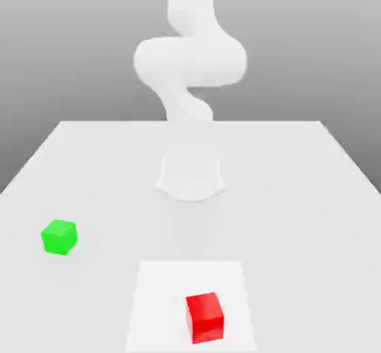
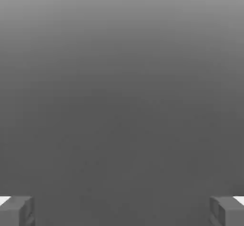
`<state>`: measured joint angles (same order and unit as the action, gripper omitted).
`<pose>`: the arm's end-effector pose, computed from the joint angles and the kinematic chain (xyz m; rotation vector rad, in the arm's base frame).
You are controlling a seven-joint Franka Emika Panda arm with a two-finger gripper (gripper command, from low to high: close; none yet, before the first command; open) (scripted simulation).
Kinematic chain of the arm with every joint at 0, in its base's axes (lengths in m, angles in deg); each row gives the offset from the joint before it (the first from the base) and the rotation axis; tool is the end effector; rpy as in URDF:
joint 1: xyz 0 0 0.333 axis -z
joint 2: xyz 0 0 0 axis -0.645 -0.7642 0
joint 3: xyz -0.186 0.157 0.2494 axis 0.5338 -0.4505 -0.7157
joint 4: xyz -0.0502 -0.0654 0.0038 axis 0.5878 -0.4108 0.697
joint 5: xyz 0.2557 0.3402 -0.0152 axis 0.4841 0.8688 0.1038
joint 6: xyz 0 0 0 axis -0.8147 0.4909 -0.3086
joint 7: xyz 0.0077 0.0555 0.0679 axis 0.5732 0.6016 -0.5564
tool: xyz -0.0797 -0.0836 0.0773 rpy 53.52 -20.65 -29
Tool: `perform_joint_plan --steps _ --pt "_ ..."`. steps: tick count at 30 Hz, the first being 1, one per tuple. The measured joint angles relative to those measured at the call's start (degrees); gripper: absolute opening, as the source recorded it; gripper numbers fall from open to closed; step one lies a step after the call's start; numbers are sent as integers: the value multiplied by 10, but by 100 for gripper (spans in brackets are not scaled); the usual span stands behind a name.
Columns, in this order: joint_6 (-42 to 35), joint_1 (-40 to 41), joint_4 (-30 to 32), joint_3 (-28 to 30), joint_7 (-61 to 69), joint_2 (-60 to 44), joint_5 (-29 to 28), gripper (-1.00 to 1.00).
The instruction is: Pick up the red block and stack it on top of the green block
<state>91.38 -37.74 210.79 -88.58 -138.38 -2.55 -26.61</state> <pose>0.4076 0.0043 0.6798 -2.4195 1.1723 -0.9593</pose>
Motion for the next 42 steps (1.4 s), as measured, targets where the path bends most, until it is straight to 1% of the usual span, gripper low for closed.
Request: perform_joint_plan --steps 12,20,26,32,36,37,42 --pt "80 105 47 -109 -296 -196 -28 0" --pt "132 137 77 -145 -506 -329 -68 0" --pt "172 141 100 -151 -655 -426 -86 0" --pt "218 124 121 -139 -774 -520 -75 0" --pt "280 94 110 -101 -818 -600 -118 0" --pt "295 85 107 -89 -826 -619 -129 -100" --pt "297 85 107 -89 -826 -619 -129 -100"
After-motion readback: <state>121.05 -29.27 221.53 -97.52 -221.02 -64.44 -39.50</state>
